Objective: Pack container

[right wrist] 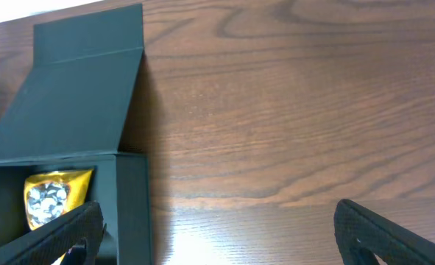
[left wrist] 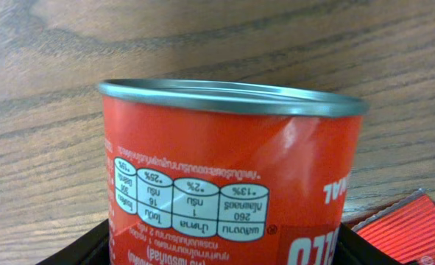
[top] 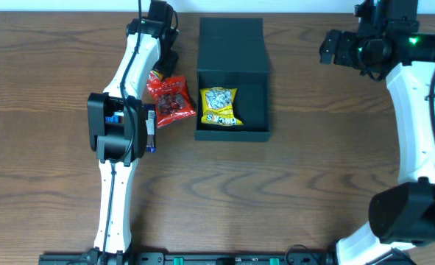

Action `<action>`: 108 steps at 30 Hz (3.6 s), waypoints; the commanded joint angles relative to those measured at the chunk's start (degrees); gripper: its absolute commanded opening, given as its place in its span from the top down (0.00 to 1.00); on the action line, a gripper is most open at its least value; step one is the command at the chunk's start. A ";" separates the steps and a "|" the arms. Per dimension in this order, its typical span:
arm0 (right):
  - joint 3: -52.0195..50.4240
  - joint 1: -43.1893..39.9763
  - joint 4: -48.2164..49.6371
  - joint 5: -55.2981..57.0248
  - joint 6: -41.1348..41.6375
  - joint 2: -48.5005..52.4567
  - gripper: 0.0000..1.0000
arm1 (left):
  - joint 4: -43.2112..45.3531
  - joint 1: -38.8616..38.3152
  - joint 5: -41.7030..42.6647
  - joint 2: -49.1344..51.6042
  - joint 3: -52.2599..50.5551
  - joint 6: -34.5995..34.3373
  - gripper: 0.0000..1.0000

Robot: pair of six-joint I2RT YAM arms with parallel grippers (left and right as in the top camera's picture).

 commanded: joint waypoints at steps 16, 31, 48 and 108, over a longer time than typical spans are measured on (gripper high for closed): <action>0.37 -9.53 -0.26 1.53 0.79 -0.44 0.01 | -7.67 -6.71 -0.35 -13.55 6.40 -13.62 0.35; 0.37 -12.94 -1.20 1.57 0.31 -0.44 0.01 | -16.90 -22.84 10.16 -14.60 6.38 -41.31 0.41; 0.37 -12.94 -1.81 1.55 0.31 -0.44 0.01 | -17.46 -28.15 12.83 -7.17 6.32 -51.30 0.40; 0.37 -12.92 -2.69 1.53 0.33 -0.44 0.01 | -24.83 -8.81 1.97 -10.97 -0.83 -48.48 0.04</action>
